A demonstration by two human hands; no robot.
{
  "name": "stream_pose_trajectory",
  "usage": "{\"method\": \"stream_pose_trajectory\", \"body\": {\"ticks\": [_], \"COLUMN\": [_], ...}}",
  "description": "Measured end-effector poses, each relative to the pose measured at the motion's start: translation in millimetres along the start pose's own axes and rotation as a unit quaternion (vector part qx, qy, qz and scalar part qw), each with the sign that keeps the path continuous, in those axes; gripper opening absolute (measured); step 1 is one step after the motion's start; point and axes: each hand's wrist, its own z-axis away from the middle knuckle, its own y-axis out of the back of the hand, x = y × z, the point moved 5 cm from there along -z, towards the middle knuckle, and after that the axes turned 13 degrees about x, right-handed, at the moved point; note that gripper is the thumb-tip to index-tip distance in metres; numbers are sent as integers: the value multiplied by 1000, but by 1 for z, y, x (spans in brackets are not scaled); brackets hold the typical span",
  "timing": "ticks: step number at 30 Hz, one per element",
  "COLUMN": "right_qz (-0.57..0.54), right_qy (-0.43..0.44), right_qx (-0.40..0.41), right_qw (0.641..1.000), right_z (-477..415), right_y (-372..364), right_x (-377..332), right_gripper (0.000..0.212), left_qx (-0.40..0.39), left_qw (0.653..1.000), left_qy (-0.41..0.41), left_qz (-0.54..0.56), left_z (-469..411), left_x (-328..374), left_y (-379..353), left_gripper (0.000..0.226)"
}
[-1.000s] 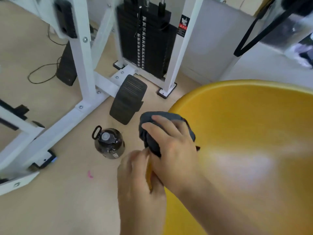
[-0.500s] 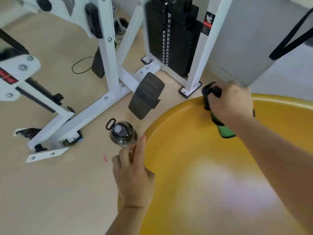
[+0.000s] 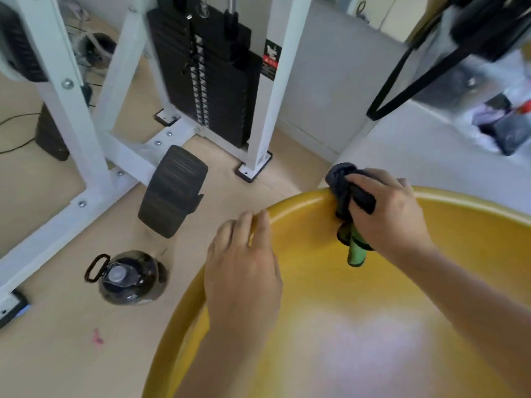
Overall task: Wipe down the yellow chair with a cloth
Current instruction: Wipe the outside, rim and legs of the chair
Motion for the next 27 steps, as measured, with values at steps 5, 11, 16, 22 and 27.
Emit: {"method": "stream_pose_trajectory", "body": {"ticks": [5, 11, 16, 22, 27], "right_qz": [-42, -38, 43, 64, 100], "right_qy": [-111, 89, 28, -5, -47], "right_qx": [11, -77, -52, -44, -47], "right_qw": [993, 992, 997, 997, 993], "right_z": [33, 22, -6, -20, -24], "right_y": [-34, -19, -3, 18, 48], "right_x": [-77, -68, 10, 75, 144], "right_gripper": [42, 44, 43, 41, 42], "left_qx": [7, -11, -76, -123, -124], "left_qw": [1000, 1000, 990, 981, 974], "left_qy": [-11, -26, -114, -131, -167], "left_qz": [12, -14, -32, -68, -86], "left_z": [-11, -20, -30, -34, -27], "left_x": [2, 32, 93, 164, 223], "left_y": [-3, -1, -26, -64, -95], "left_gripper": [42, 48, 66, 73, 79]}}
